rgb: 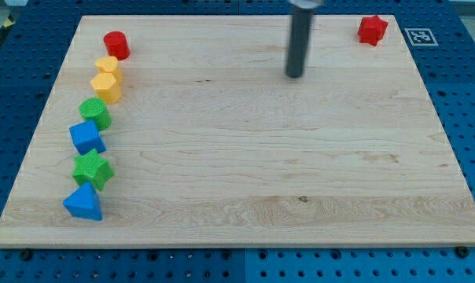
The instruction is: Push the red star to the top of the red circle
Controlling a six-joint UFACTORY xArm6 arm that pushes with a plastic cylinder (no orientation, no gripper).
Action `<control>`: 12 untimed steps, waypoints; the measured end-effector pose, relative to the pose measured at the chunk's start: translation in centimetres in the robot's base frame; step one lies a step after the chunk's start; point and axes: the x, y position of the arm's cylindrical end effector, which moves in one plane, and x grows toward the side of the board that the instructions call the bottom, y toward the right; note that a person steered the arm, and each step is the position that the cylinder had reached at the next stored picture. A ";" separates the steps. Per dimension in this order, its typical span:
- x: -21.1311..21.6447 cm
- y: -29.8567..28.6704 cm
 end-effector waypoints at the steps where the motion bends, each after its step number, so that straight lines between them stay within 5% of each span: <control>1: 0.9 8.4; 3: -3.7 18.8; 4: -9.9 18.6; 5: -9.9 18.5; 12: -13.9 2.3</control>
